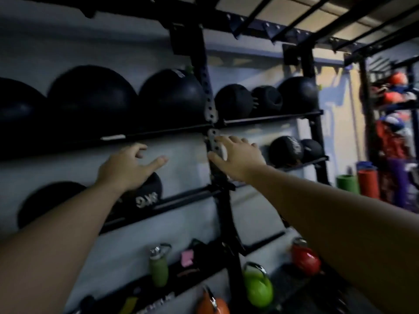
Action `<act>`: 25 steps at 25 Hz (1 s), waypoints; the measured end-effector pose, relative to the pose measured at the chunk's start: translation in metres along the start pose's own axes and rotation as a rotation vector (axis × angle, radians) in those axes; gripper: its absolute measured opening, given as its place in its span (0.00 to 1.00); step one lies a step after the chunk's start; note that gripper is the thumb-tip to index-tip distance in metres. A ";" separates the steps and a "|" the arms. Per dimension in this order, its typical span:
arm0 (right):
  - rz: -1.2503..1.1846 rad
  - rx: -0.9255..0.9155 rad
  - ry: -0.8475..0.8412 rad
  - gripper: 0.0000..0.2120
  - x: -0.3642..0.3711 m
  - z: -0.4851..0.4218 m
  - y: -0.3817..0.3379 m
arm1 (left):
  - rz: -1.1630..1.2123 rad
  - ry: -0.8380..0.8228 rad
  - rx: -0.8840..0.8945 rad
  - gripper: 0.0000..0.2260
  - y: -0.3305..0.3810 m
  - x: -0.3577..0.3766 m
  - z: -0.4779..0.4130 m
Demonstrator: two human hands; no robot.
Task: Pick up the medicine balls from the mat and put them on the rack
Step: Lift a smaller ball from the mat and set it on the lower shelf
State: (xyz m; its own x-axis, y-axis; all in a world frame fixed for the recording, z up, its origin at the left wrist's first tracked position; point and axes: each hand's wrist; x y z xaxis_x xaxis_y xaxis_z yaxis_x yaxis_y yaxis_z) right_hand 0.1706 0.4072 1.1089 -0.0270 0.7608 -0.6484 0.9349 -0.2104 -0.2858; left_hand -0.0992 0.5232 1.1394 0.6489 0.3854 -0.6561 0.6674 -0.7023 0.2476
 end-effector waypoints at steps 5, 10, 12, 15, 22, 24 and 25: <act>0.134 0.248 -0.126 0.31 -0.094 0.133 0.186 | -0.027 -0.263 0.134 0.47 0.176 0.084 0.097; 0.275 0.441 -0.190 0.26 -0.179 0.260 0.300 | 0.030 -0.453 0.216 0.33 0.283 0.143 0.178; 0.350 0.544 -0.263 0.27 -0.211 0.318 0.331 | 0.042 -0.536 0.233 0.29 0.324 0.156 0.211; 0.404 0.654 -0.330 0.26 -0.242 0.399 0.357 | 0.079 -0.635 0.317 0.27 0.376 0.175 0.271; 0.405 0.784 -0.624 0.25 -0.232 0.577 0.395 | 0.173 -0.935 0.205 0.31 0.383 0.215 0.441; 0.368 0.811 -0.653 0.26 -0.219 0.601 0.400 | 0.117 -0.962 0.171 0.35 0.382 0.220 0.461; 0.359 0.810 -0.666 0.27 -0.213 0.607 0.406 | 0.102 -0.963 0.154 0.35 0.386 0.224 0.462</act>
State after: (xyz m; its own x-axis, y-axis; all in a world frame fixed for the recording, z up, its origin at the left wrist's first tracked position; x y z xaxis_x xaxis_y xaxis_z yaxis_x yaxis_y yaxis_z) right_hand 0.3410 -0.2122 0.7028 -0.2129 0.1445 -0.9663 0.4254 -0.8767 -0.2248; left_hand 0.1351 0.0619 0.7587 0.0800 -0.2867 -0.9547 0.5250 -0.8020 0.2849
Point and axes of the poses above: each hand's wrist, its own z-axis away from the middle knuckle, its own x-axis out of the palm, y = z × x, and after that the axes turned 6 degrees about x, right-handed
